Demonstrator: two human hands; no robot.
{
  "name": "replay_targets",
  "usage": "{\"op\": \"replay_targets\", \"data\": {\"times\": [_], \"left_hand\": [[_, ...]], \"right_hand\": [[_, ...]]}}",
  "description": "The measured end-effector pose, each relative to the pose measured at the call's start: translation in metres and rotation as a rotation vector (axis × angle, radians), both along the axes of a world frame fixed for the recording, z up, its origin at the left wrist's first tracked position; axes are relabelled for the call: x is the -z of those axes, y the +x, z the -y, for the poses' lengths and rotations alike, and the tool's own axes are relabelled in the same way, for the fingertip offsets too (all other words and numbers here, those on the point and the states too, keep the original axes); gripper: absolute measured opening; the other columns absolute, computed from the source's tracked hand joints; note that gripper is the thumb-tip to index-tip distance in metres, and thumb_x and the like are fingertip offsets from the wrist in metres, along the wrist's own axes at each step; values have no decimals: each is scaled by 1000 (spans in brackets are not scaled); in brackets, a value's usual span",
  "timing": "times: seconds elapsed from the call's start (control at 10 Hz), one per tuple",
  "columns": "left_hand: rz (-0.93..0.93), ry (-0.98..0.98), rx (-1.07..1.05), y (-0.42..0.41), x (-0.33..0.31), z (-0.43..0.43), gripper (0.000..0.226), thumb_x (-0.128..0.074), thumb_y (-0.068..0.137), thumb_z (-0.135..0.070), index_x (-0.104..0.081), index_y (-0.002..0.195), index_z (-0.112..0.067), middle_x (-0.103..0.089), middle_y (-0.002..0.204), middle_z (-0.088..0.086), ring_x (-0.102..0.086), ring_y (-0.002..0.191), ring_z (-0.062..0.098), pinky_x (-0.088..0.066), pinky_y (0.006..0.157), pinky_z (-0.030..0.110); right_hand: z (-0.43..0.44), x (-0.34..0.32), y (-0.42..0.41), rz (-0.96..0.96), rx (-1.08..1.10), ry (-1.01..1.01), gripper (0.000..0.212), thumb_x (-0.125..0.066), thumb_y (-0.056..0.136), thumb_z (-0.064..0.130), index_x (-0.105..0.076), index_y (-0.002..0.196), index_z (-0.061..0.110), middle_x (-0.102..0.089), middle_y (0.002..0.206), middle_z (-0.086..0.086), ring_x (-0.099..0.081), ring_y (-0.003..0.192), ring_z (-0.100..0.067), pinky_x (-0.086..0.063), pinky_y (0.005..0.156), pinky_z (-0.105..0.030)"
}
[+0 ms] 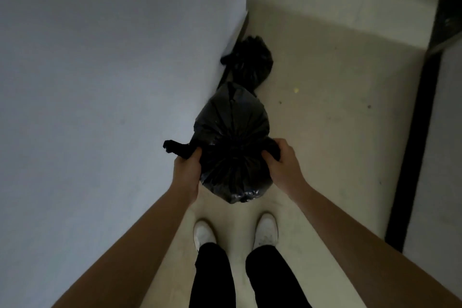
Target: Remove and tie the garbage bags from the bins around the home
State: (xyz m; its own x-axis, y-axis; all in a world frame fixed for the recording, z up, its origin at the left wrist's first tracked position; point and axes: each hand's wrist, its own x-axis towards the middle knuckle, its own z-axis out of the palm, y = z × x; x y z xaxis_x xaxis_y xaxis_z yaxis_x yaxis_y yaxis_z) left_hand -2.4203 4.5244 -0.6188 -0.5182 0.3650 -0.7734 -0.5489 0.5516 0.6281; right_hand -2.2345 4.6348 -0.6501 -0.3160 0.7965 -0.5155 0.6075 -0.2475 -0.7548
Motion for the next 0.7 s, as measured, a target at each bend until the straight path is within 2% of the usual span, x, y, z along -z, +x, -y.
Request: {"op": "replay_targets", "data": {"times": [0.1,0.2,0.3,0.4,0.5,0.6,0.7], "left_hand": [[-4,-107,-23,-4,112,8,24,-58,99,-24,-69,115,-10,-76,107,11,-73,100,28,-57,94,43],[-14,-184,-13,-13,208,21,26,-57,98,-26,-66,116,-9,-73,107,10,-71,99,28,-57,89,41],[-18,-231,-22,-25,282,31,31,-56,97,-26,-64,122,-10,-73,108,12,-71,97,30,-58,90,43],[11,-227,-34,-36,340,39,30,-57,98,-27,-63,126,-17,-73,108,4,-71,96,20,-60,87,37],[97,-232,-6,-37,375,51,39,-57,100,-31,-55,139,-24,-70,119,-2,-68,104,15,-61,74,31],[117,-212,-20,-31,386,64,45,-54,102,-32,-47,146,-27,-67,123,-4,-67,107,14,-60,80,34],[-18,-242,41,-20,362,71,47,-56,99,-37,-48,144,-27,-63,123,-7,-64,111,16,-57,91,37]], "right_hand": [[17,106,-9,57,34,-58,13,-59,94,11,-53,105,15,-60,94,-3,-58,81,-12,-39,57,-6],[31,199,-20,93,24,-97,15,-56,96,16,-54,110,12,-58,94,1,-56,79,-7,-37,55,-5],[42,268,-35,108,26,-135,24,-53,96,19,-54,119,10,-62,104,-4,-60,96,-22,-44,72,-25],[50,322,-53,47,54,-218,38,-50,98,22,-48,135,17,-58,118,3,-57,112,-18,-45,95,-33],[62,362,-62,41,29,-331,63,-48,89,39,-39,148,20,-54,140,0,-53,128,-20,-43,109,-43],[72,376,-60,44,25,-366,72,-47,86,42,-33,153,19,-45,152,-3,-45,138,-22,-38,114,-45],[75,348,-53,48,11,-348,59,-47,99,31,-31,153,15,-41,154,-7,-43,139,-21,-36,116,-43]]}}
